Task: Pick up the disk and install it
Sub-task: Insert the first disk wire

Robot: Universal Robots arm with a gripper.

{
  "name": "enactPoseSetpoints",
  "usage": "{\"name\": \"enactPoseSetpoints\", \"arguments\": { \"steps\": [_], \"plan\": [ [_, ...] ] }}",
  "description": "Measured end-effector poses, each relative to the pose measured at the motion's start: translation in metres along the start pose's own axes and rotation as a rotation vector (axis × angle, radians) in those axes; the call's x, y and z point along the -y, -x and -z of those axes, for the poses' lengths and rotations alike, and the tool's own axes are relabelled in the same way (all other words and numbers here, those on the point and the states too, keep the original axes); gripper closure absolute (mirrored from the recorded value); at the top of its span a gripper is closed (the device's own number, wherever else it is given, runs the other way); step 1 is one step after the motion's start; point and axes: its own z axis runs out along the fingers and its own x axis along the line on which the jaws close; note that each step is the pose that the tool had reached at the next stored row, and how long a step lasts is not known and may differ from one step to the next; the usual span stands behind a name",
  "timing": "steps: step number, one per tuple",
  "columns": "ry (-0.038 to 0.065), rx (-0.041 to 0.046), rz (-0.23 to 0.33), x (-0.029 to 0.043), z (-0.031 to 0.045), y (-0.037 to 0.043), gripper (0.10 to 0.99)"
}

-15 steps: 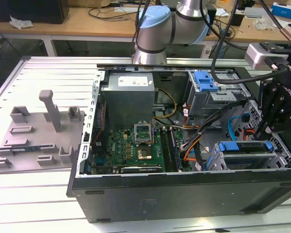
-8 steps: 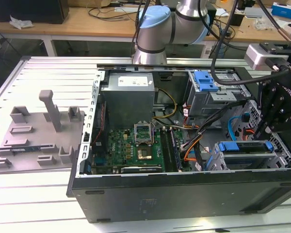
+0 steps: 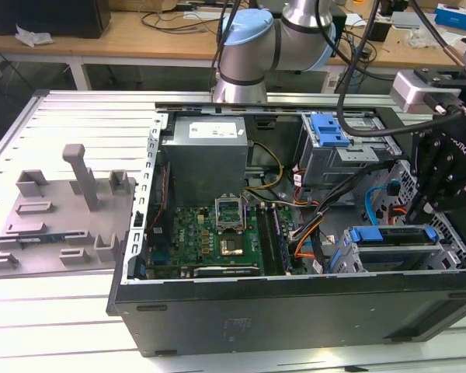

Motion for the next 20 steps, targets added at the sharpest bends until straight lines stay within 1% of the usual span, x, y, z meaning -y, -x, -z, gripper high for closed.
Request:
{"name": "enactPoseSetpoints", "arguments": {
  "steps": [20],
  "plan": [
    [0.000,0.0001,0.000,-0.0006,-0.0052,-0.0025,0.918]
  ]
}}
